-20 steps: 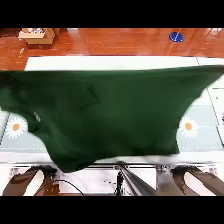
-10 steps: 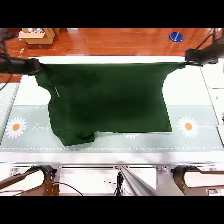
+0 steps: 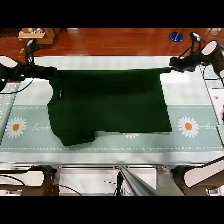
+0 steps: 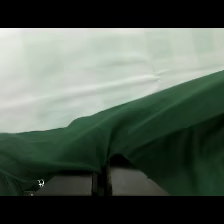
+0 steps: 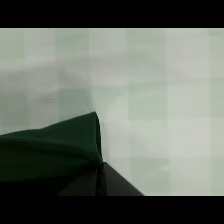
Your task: Fold the shirts.
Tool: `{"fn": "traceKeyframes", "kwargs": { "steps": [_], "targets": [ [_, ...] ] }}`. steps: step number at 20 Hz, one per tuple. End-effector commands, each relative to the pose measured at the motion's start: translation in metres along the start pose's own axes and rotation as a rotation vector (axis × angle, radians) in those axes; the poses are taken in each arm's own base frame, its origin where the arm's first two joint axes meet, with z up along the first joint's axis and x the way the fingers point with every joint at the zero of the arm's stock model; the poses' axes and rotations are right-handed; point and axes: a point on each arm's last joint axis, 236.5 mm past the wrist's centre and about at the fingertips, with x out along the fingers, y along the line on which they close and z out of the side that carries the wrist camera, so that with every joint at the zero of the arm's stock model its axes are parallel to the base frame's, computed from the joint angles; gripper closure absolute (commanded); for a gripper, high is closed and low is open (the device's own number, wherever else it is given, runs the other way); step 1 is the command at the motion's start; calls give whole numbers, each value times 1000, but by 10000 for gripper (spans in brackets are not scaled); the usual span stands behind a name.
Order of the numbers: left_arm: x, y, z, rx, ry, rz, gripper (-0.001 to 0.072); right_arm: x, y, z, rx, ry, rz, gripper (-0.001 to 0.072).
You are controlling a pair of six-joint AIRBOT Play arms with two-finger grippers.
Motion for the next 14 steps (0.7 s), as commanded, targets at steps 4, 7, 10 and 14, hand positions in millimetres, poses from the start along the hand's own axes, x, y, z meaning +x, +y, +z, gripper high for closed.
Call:
{"fn": "traceKeyframes", "kwargs": {
  "steps": [4, 7, 10, 14],
  "targets": [
    [-10, -1, -76, 24, 325, -14, 679, -4, -19, -55, -76, 236, -52, 696],
    [-18, 7, -99, -18, 429, 22, 679, -10, -14, -79, -71, 341, -35, 695],
    [-10, 4, -99, -60, 424, 28, 671, -8, -5, -80, -63, 344, -28, 692],
    [-27, 8, -102, -131, 476, 54, 233, -28, -8, -92, -136, 402, -39, 425]
  ]
}}
